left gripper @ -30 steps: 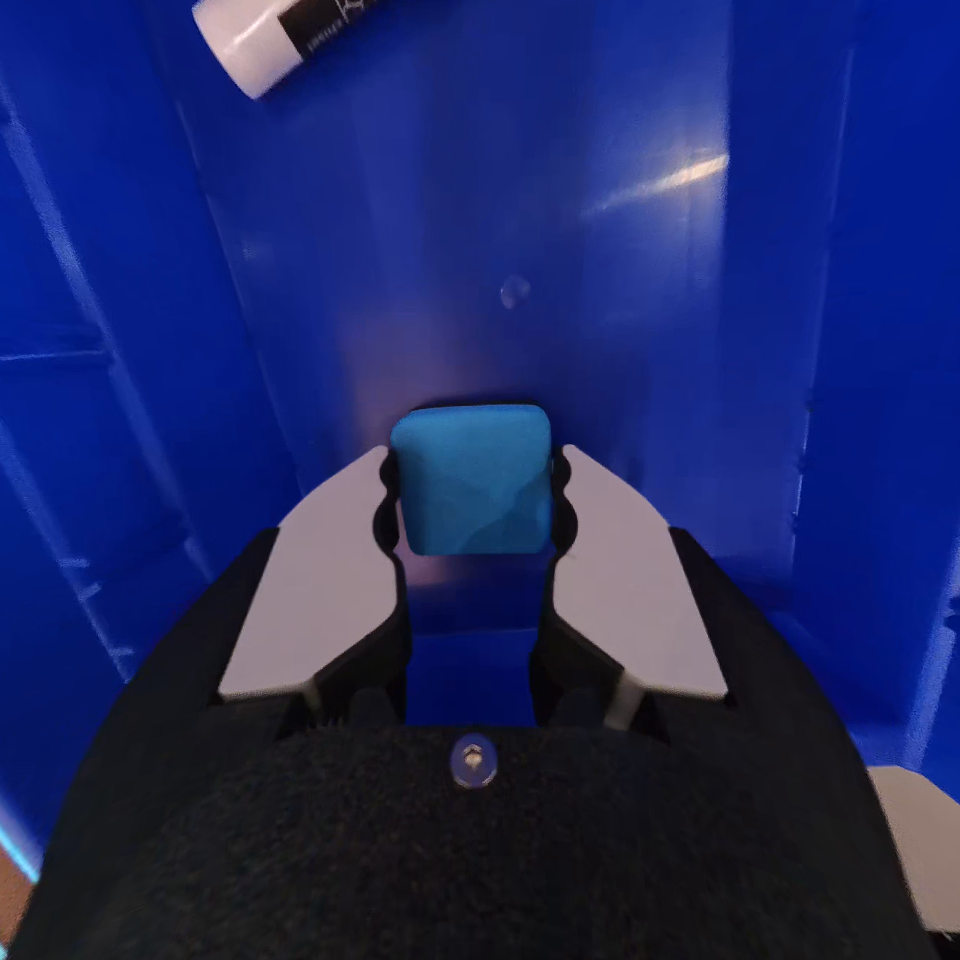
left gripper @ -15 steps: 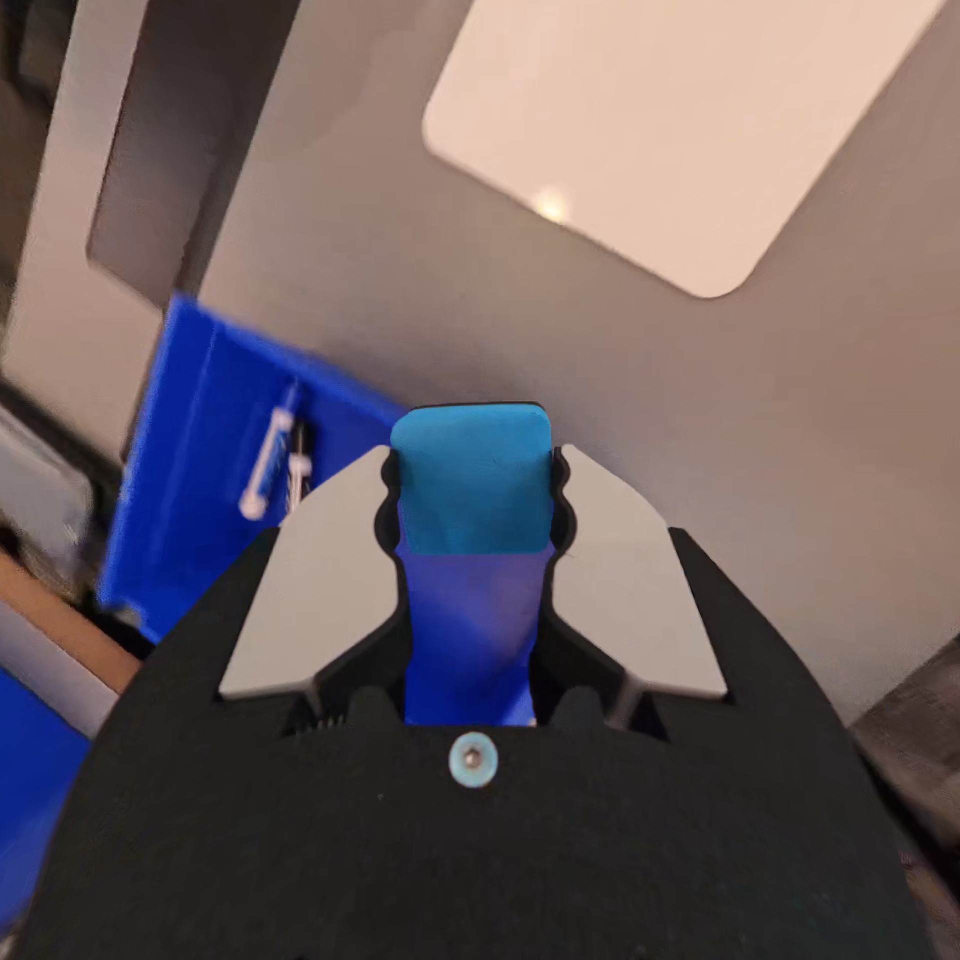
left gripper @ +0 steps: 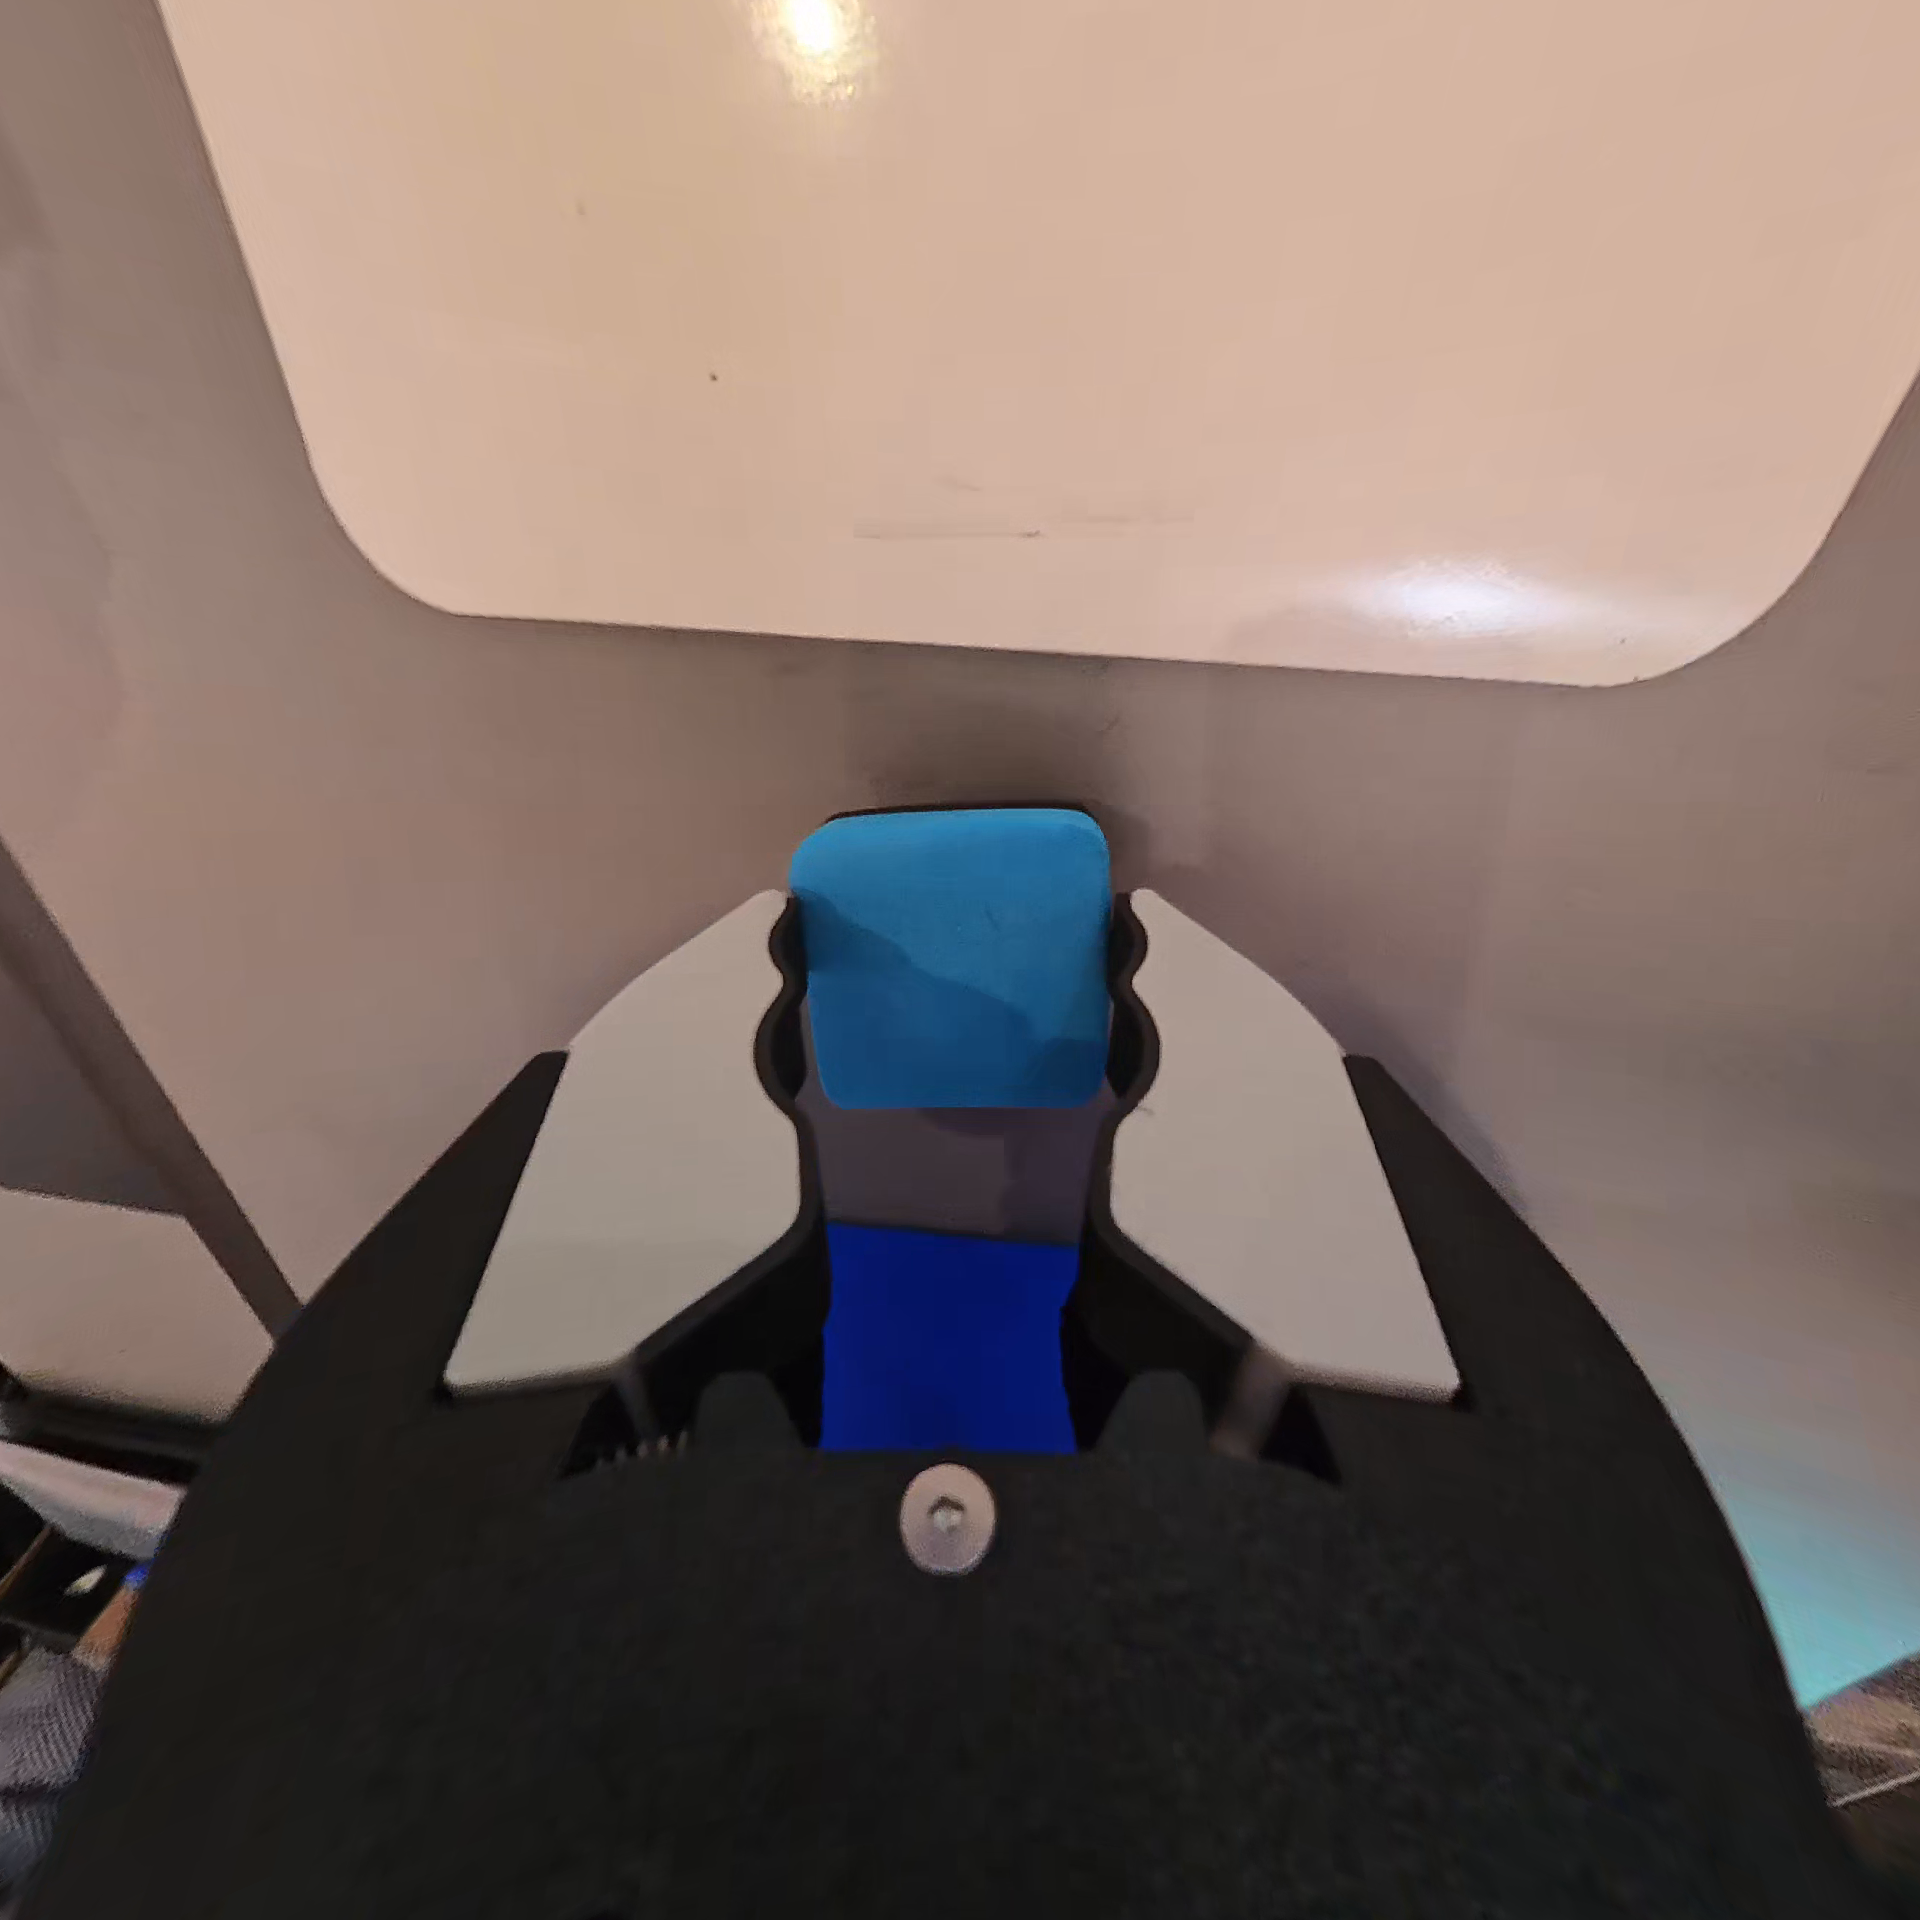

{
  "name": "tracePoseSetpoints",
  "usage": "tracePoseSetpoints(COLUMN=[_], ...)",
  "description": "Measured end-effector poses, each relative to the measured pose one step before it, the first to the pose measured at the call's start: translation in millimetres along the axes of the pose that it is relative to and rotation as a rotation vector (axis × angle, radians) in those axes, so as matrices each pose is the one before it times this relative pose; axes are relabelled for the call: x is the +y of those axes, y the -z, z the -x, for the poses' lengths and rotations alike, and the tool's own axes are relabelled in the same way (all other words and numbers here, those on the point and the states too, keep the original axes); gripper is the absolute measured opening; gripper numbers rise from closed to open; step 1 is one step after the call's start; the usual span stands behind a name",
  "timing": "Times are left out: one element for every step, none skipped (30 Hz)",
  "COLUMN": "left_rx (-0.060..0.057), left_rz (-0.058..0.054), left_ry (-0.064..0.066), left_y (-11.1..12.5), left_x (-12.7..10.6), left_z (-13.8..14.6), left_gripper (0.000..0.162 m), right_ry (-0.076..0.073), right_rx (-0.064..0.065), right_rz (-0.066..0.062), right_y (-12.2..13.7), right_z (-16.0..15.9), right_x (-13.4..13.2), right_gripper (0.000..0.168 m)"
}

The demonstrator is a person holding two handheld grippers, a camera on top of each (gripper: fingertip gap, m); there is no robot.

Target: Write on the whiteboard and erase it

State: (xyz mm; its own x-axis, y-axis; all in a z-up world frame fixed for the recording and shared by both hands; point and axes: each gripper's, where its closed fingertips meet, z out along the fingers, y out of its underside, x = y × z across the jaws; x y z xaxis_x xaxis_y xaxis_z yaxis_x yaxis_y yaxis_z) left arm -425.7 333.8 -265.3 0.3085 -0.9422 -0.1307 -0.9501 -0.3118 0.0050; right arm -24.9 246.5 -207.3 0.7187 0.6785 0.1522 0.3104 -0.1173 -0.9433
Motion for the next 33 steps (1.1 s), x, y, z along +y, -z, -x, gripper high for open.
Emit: tracePoseSetpoints(left_rx=[0.0107,0.0051,0.0045,0.0088,0.0146,0.0149,0.0084,-0.0049,-0.0107,-0.0096,-0.0029,0.0015,-0.0004,-0.0062,-0.0127,-0.0209,-0.0109,-0.0093,-0.0087,-0.0117,-0.0272,-0.0314,-0.0387,-0.055,-0.0445,-0.034,-0.0319,-0.0444,-0.0381,-0.0183,-0.0303,-0.0204,-0.0389], left_rz=[-0.0051,-0.0025,0.0016,0.0082,0.0034,-0.0063,-0.0053,0.0027,0.0134,0.0135,0.0086,0.0001,-0.0113,-0.0127,-0.002,0.0054,0.0038,-0.0014,-0.0117,-0.0314,-0.0521,-0.0658,-0.0646,-0.0633,-0.0763,-0.0866,-0.0942,-0.0948,-0.09,-0.0809,-0.0522,-0.0238,-0.0046], left_ry=[-0.0102,-0.0112,-0.0065,-0.0019,0.0008,-0.0022,-0.0066,-0.0068,-0.0065,-0.0068,-0.0019,0.0052,0.0042,0.0012,-0.004,-0.001,0.003,0.0079,0.0118,0.0203,0.0364,0.0504,0.063,0.0814,0.1004,0.0933,0.0775,0.0777,0.0816,0.0733,0.0776,0.0504,0.0185], left_y=[-2.31,-1.4,-1.14,-1.3,-1.32,-1.23,-1.21,-1.47,-1.43,-1.35,-0.76,0.1,1.03,1.79,2.41,3.56,5.15,7.84,10.48,13.01,14.9,15.51,15.28,14.42,12.93,11.28,10.28,9.42,8.37,7.05,5.62,4.56,4.81], left_x=[-1.27,-0.61,-0.06,0.77,-0.15,-1.03,-0.53,1.02,3.05,3.42,2.5,0.49,-1.62,-1.92,-0.5,0.47,0.51,0.03,-1.09,-4.19,-7.52,-10.63,-11.23,-10.7,-11.18,-10.6,-8.89,-5.79,-2.23,0.6,5.96,10.86,13.73], left_z=[-0.39,0.21,0.29,-0.26,-1.23,-1.91,-1.58,0.48,1.75,1.7,0.88,0.4,0.79,1.08,1.69,2.64,0.99,0.2,-0.87,-1.71,-0.44,-0.86,-1.35,-1.06,-4.8,-8.4,-10.38,-9.99,-11.32,-13.85,-11.74,-12.16,-9.18], left_gripper=[0.056,0.056,0.056,0.056,0.056,0.056,0.056,0.056,0.056,0.056,0.056,0.057,0.059,0.062,0.065,0.069,0.07,0.07,0.068,0.068,0.067,0.067,0.068,0.068,0.072,0.08,0.087,0.084,0.08,0.079,0.079,0.082,0.084], right_ry=[-0.0008,-0.0021,-0.0034,-0.0037,-0.0035,-0.0027,-0.0014,-0.0004,-0.0004,-0.0008,-0.0013,-0.0012,-0.0005,0.0009,0.0022,0.0026,0.0016,0.0009,0.0011,0.0011,0.0002,-0.0022,-0.0065,-0.0108,-0.0124,-0.0115,-0.0089,-0.0062,-0.0051,-0.0042,-0.0028,-0.0009,0.0001], right_rx=[0.0017,0.0004,0.0006,0.0012,-0.0004,-0.0002,0.001,0.0,-0.0002,0.0004,-0.0012,-0.0021,-0.0017,-0.0016,-0.0008,0.0003,0.0003,0.0001,0.001,0.0016,0.0025,0.0021,0.0015,-0.0009,-0.0012,0.0013,0.0034,0.0042,0.0042,0.0039,0.0031,0.002,0.0017], right_rz=[0.001,0.0006,0.0006,0.0012,0.0008,0.0006,0.0017,0.0023,0.0018,0.0012,0.0002,0.0002,0.0008,0.0011,0.0013,0.0002,-0.0017,-0.0022,-0.002,-0.0017,-0.0017,-0.0016,-0.0001,-0.0008,-0.0017,-0.0011,-0.0014,-0.0024,-0.0026,-0.0034,-0.0032,-0.001,0.001], right_y=[0.28,0.23,0.15,-0.11,-0.17,-0.38,-0.39,-0.42,-0.39,-0.36,-0.29,-0.36,-0.51,-0.48,-0.32,-0.2,0.08,0.16,0.21,0.5,0.46,0.49,0.42,0.32,0.23,0.52,0.83,1.1,1.2,1.39,1.32,1.2,1.03], right_z=[-0.57,-0.6,-0.73,-0.77,-0.51,-0.52,-0.55,-0.26,-0.17,-0.15,0.13,0.31,0.29,0.32,0.26,0.06,0.0,-0.16,-0.61,-0.84,-1.31,-1.72,-2.04,-2.12,-2.38,-2.87,-3.22,-3.32,-3.19,-3.01,-2.56,-2.01,-1.58], right_x=[0.37,0.35,0.36,0.44,0.26,0.16,0.34,0.48,0.42,0.35,0.05,0.02,0.02,0.04,0.1,-0.19,-0.6,-0.81,-0.94,-0.79,-0.74,-0.62,-0.49,-0.51,-0.62,-0.71,-0.9,-0.97,-1.1,-0.85,-0.48,0.08,0.53], right_gripper=[0.055,0.055,0.055,0.055,0.055,0.055,0.055,0.055,0.055,0.055,0.055,0.055,0.055,0.055,0.055,0.055,0.055,0.055,0.055,0.055,0.055,0.055,0.055,0.055,0.055,0.055,0.055,0.055,0.056,0.056,0.056,0.056,0.056])
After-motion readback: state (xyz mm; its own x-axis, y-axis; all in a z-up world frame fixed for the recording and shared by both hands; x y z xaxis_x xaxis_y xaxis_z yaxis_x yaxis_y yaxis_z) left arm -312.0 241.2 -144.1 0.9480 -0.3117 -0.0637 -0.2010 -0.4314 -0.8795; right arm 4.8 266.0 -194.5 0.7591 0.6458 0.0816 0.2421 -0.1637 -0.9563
